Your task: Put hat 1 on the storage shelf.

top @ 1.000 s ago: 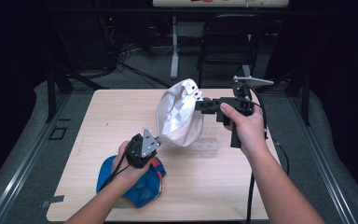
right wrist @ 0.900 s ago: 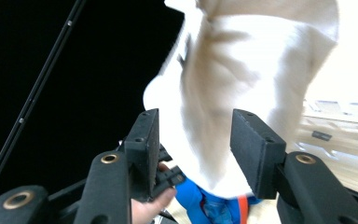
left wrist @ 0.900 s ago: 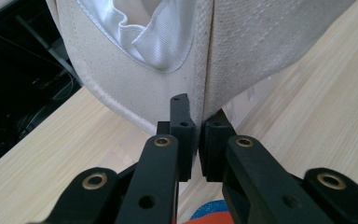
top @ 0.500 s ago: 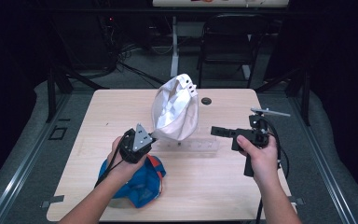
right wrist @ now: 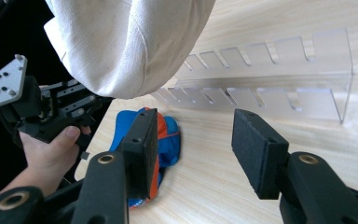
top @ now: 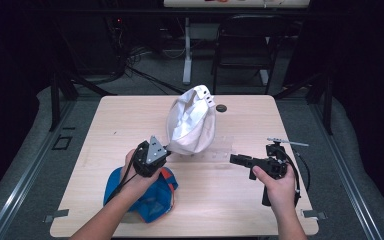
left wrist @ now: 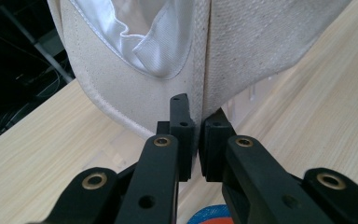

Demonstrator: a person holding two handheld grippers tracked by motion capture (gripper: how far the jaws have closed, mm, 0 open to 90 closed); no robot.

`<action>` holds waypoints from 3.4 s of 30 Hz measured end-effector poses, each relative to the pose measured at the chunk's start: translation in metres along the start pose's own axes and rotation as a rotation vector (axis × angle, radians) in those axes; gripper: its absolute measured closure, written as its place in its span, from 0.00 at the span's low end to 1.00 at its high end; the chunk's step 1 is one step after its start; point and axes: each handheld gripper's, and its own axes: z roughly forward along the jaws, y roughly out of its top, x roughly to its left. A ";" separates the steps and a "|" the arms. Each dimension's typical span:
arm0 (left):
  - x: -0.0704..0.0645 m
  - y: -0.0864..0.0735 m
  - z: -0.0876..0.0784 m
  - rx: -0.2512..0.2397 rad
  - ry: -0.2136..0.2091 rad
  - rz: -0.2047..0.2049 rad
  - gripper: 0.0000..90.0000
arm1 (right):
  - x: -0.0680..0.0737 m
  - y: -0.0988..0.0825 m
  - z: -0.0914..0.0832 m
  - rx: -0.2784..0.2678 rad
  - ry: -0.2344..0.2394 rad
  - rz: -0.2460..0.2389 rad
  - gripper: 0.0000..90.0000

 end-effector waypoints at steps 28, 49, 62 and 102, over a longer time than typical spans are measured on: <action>0.009 -0.031 0.004 -0.079 -0.072 -0.077 0.95 | -0.036 -0.021 -0.001 -0.034 0.009 0.136 0.57; 0.022 -0.039 0.005 -0.092 -0.126 -0.077 0.95 | -0.042 -0.026 0.005 -0.036 0.006 0.175 0.57; 0.021 -0.057 0.005 -0.081 -0.104 -0.219 0.95 | -0.044 -0.027 0.006 -0.018 0.000 0.161 0.56; 0.011 -0.066 -0.018 0.036 -0.063 -0.255 0.65 | -0.044 -0.038 0.021 0.029 -0.073 0.088 0.56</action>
